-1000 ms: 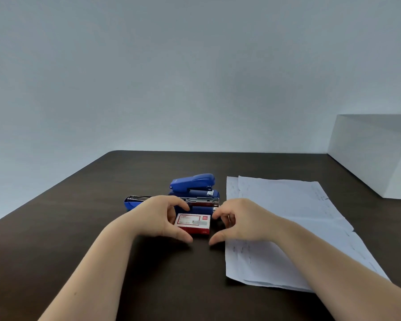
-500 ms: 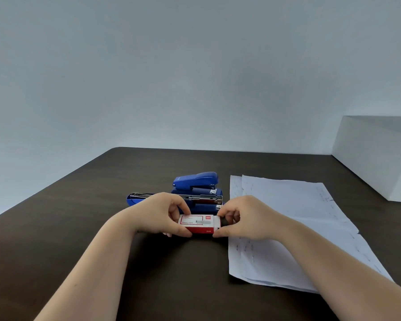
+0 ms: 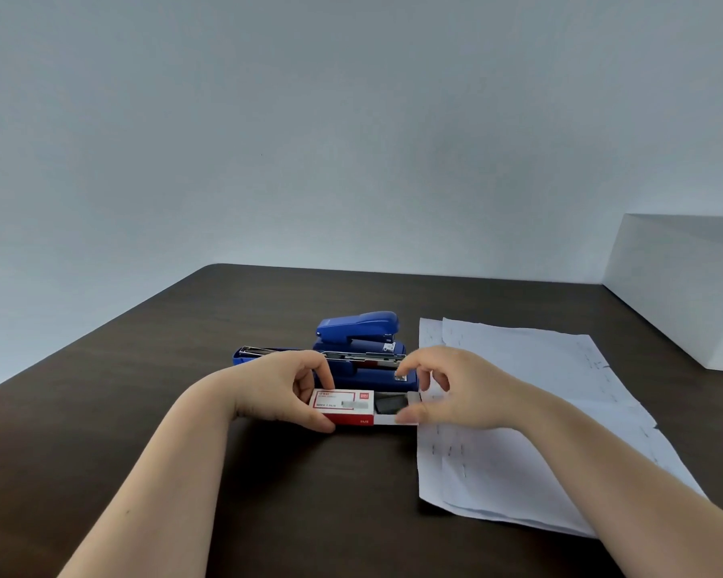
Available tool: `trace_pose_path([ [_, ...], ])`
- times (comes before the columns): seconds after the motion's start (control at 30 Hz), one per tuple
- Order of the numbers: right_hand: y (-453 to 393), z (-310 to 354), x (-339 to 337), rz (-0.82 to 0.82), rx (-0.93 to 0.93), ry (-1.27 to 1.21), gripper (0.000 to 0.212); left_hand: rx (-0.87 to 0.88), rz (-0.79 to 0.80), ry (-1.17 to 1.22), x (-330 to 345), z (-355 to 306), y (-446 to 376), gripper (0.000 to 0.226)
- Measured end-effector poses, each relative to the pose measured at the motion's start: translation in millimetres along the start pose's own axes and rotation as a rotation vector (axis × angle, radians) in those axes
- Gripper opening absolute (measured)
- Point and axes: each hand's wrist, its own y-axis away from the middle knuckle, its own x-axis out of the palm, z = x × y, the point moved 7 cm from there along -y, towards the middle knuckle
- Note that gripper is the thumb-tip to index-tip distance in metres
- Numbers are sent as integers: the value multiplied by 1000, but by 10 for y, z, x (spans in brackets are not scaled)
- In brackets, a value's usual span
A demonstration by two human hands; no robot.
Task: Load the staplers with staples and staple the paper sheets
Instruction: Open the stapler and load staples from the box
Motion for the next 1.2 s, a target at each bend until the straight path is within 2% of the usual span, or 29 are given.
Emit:
trace_pose_path([
  [0.1, 1, 132, -5, -66, -105, 17, 20, -1, 4, -4, 7, 4, -5, 42],
  [0.23, -14, 165, 114, 14, -120, 78, 25, 2, 3, -12, 9, -11, -9, 42],
  [0.53, -35, 237, 118, 19, -108, 124, 20, 3, 6, -31, 14, -42, 8, 41],
  [0.63, -25, 267, 101, -38, -132, 63, 16, 1, 1, -24, 12, -45, 14, 41],
  [0.73, -10, 206, 20, -103, -72, -51, 14, 1, 3, -22, 18, -50, 7, 41],
  [0.93, -13, 175, 77, -36, -31, -107, 8, 9, -5, -25, 13, -36, -2, 41],
  [1.2, -10, 124, 14, -114, -8, -189, 9, 13, -10, -18, 13, -34, -3, 42],
])
